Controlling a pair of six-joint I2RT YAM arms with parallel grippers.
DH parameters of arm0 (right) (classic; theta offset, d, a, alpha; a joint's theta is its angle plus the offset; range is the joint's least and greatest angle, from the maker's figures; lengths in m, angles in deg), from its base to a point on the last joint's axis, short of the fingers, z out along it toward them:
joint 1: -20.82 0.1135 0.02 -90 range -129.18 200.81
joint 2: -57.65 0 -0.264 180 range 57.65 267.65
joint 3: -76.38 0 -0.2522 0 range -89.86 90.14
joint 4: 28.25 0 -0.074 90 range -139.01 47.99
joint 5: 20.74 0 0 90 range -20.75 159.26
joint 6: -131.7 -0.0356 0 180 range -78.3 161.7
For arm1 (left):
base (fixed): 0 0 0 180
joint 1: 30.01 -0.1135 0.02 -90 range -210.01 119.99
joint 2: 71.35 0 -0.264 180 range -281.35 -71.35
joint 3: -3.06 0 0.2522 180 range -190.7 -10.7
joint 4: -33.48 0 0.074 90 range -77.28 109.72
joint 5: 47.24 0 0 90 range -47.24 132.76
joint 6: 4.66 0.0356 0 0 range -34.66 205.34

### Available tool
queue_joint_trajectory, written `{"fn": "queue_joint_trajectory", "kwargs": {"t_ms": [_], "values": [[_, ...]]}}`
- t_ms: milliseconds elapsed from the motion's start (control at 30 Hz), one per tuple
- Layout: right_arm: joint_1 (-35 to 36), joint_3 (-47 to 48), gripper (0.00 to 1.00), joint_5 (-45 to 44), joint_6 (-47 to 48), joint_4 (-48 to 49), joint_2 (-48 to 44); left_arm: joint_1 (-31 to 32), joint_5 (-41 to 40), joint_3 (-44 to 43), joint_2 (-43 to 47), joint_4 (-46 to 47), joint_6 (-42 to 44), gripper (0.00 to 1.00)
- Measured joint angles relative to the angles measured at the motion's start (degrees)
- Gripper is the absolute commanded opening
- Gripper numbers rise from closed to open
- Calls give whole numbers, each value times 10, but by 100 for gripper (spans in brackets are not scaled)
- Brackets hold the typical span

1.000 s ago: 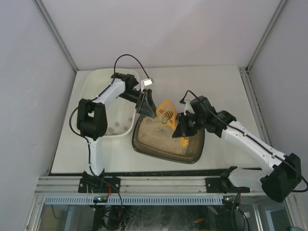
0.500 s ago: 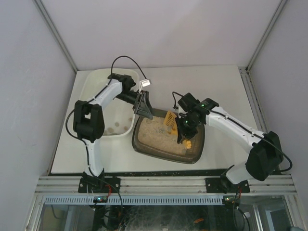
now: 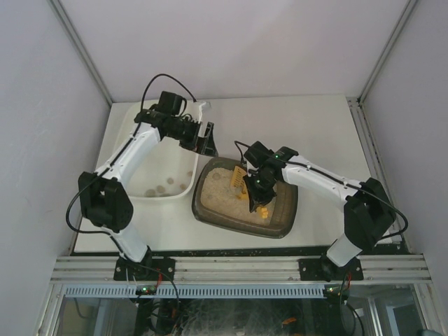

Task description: Clean the litter box

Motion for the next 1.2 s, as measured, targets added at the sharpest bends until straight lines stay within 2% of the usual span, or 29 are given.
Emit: {"fn": "queue_joint_trajectory", "kwargs": {"t_ms": [167, 333, 433, 700, 1200], "values": [[6, 0, 0, -8, -18, 34, 34, 3, -164, 65, 36, 65, -136, 100], [6, 7, 0, -11, -39, 66, 57, 3, -233, 189, 77, 142, -250, 100], [7, 18, 0, 0, -53, 79, 75, 4, -259, 221, 103, 162, -292, 100], [9, 39, 0, 41, -86, 109, 113, 4, -297, 219, 122, 195, -322, 100], [-2, 41, 0, 143, -125, 177, 143, 6, -276, 221, 123, 222, -335, 100]]}}
